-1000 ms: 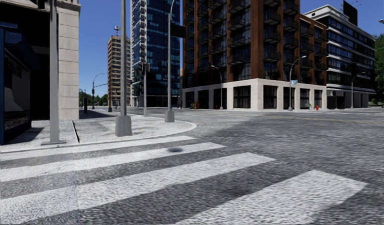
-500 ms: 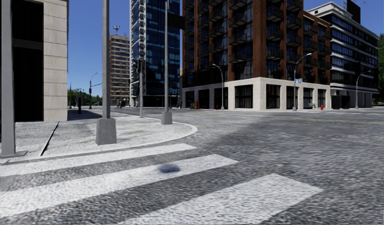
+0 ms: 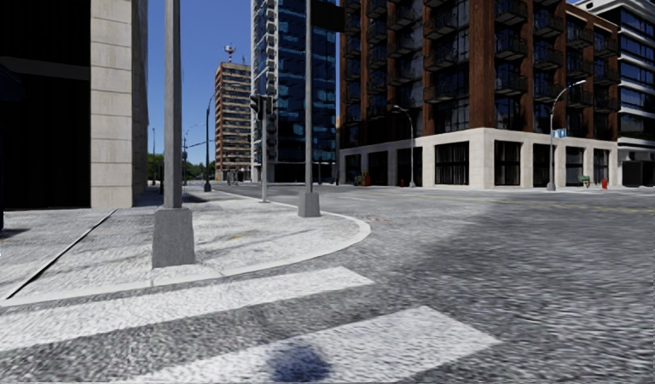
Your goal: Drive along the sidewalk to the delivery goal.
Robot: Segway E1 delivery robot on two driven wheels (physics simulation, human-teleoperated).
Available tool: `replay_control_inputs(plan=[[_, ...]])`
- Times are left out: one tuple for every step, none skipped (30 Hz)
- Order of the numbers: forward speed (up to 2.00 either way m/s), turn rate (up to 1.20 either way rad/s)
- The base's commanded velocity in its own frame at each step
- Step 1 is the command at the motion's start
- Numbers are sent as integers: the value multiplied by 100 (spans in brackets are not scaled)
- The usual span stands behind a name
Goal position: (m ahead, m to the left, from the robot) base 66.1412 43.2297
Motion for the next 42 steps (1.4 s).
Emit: replay_control_inputs(plan=[[200,44],[200,44],[200,44],[200,44],[200,44],[200,44],[200,44],[200,44],[200,44],[200,44],[200,42],[200,42],[200,38],[200,37],[200,36],[200,36],[200,36],[200,35],[200,29],[200,29],[200,14],[200,0],[200,0],[198,0],[198,0],[192,0],[187,0],[180,0],[180,0],[175,7],[170,10],[166,11],[166,11],[164,11],[159,11],[157,11],[157,11],[156,11],[156,11],[156,11],[155,13],[155,15]])
